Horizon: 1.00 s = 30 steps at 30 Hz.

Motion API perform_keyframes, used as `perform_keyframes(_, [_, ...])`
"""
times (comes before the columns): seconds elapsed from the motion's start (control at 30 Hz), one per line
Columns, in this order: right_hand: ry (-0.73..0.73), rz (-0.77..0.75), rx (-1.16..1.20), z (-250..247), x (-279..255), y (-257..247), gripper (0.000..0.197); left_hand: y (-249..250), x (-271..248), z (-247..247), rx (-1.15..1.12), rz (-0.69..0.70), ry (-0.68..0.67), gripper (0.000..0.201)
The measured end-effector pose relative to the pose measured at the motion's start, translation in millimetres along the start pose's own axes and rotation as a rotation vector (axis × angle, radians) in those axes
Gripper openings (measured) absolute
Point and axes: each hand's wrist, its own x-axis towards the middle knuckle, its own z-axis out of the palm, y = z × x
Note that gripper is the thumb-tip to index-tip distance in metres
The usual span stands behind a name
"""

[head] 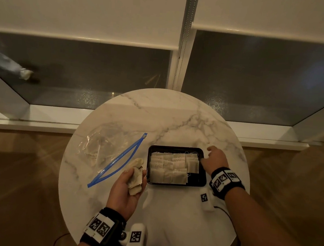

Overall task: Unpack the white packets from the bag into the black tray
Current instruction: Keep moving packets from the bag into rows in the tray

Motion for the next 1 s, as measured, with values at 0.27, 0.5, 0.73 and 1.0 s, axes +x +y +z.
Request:
perform_keyframes(0.27, [-0.163,0.066,0.069,30.4,-47.9,27.8,0.038,-0.9,-1.4,-8.8,-0.012,0.008,0.018,0.041])
perform_keyframes(0.5, [-0.201,0.031,0.130,47.9,-86.0,33.6,0.040,-6.6,-9.3,-6.0,-0.023,-0.020,0.014,0.040])
perform_keyframes(0.73, [-0.236,0.007,0.132,52.8,-102.6,28.8,0.040,-16.6,-14.8,-4.8,-0.011,-0.019,-0.005,0.036])
perform_keyframes(1.0, [-0.161,0.011,0.068,27.4,-123.6,23.4,0.051,-22.9,-28.0,1.3,0.037,0.023,-0.059,0.032])
